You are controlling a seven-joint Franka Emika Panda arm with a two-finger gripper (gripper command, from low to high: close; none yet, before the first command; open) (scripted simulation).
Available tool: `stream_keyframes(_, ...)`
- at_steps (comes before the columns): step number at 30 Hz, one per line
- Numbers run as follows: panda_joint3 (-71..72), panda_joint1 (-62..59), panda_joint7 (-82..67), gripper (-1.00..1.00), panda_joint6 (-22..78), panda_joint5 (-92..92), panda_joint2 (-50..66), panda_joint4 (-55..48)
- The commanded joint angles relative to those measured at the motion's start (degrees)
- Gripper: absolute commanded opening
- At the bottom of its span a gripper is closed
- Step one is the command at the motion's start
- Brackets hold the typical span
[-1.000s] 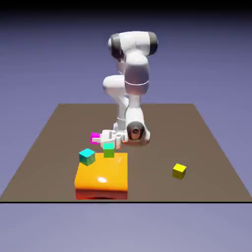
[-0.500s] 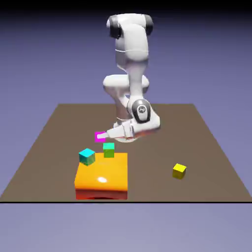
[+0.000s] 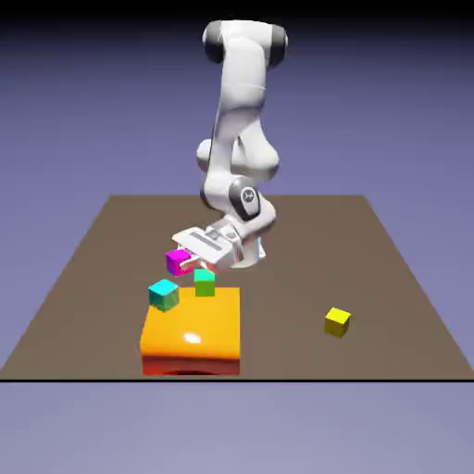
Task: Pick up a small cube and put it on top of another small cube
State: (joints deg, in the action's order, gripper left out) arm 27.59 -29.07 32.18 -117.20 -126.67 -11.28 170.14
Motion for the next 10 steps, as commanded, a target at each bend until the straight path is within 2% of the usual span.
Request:
stream_keyframes(1, 0.0, 0.0, 0.1, -1.00, 0.0, -0.2, 0.0, 0.0)
stream_keyframes(8, -4.1, -4.0, 1.8, -1.00, 6.0, -10.0, 13.2, -7.0)
stream_keyframes(9, -4.1, -4.0, 1.8, 1.00, 6.0, -10.0, 13.2, -7.0)
stream_keyframes(10, -4.1, -4.0, 1.8, 1.00, 6.0, -10.0, 13.2, -7.0)
